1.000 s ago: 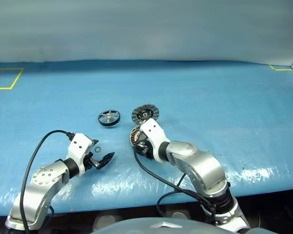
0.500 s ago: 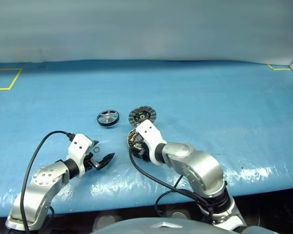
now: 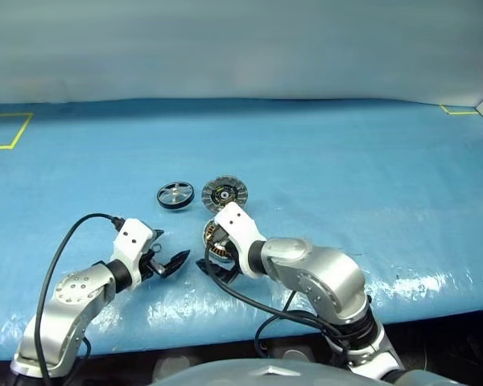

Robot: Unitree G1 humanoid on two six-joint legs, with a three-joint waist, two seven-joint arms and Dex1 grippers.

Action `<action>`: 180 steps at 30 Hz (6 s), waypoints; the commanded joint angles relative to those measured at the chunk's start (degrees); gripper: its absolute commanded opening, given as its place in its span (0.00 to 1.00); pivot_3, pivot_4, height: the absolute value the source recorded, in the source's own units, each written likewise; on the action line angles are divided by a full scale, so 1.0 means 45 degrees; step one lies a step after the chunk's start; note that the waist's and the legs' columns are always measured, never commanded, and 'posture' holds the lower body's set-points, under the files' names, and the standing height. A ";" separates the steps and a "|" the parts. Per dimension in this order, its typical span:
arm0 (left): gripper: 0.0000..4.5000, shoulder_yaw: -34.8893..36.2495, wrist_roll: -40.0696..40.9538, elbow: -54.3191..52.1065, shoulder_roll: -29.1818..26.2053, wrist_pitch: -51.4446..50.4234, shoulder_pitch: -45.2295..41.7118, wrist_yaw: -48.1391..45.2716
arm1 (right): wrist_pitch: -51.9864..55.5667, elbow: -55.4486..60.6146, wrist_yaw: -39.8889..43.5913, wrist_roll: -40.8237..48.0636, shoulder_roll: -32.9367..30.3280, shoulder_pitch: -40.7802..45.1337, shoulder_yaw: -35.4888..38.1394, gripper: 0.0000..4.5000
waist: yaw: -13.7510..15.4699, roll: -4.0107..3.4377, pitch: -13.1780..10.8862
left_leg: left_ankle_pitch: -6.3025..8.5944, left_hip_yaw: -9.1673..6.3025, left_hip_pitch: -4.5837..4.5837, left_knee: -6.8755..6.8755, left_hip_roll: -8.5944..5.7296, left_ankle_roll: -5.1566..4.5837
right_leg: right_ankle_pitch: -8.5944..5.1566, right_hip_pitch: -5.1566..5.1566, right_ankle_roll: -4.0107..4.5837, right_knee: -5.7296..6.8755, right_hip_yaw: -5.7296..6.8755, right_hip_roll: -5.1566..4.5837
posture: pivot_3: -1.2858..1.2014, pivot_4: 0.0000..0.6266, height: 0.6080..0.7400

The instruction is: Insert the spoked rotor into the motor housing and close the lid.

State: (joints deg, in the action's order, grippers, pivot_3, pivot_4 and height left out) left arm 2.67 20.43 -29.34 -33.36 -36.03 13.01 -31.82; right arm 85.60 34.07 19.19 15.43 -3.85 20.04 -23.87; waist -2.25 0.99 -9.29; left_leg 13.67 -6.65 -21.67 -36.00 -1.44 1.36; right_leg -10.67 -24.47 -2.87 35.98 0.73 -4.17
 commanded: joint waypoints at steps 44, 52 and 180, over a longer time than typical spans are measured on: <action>1.00 -0.0610 -0.1805 0.2082 0.0414 0.4099 -0.0374 -0.1213 | -1.2580 -0.0512 0.1169 -0.0404 -0.2983 -0.5423 0.1488 0.99 | 0.0184 -0.0015 -0.0031 | 0.0014 0.0024 -0.0017 -0.0018 0.0005 0.0001 | -0.0001 -0.0001 0.0000 -0.0015 -0.0017 0.0001 | 0.52 0.24 1.00; 1.00 -0.0926 -0.1906 0.1881 -0.0030 0.3601 -0.0120 -0.1623 | -1.2457 -0.0482 0.1086 -0.0420 -0.3009 -0.5511 0.1470 0.99 | 0.0193 -0.0015 -0.0031 | 0.0014 0.0023 -0.0015 -0.0020 0.0005 0.0000 | -0.0001 0.0001 0.0001 -0.0012 -0.0017 0.0001 | 0.52 0.24 1.00; 0.15 -0.4794 -0.2900 0.4272 0.1309 0.3859 -0.5588 -0.3688 | -1.8445 -0.3459 0.1055 -0.2167 -0.3016 -0.8483 0.2182 1.00 | 0.0231 -0.0090 0.0073 | 0.0017 0.0031 0.0019 -0.0067 0.0003 -0.0009 | 0.0005 0.0055 -0.0008 0.0004 -0.0040 0.0015 | 0.52 0.24 1.00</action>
State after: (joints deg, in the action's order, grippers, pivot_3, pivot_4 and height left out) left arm -20.10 7.63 -9.19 -27.85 -19.34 -12.21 -49.24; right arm 2.59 17.29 23.96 5.78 -17.56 -18.10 -14.64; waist -1.21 0.59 -8.97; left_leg 13.75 -6.51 -21.59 -36.30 -1.43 1.31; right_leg -10.65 -24.22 -2.90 36.00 0.55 -4.10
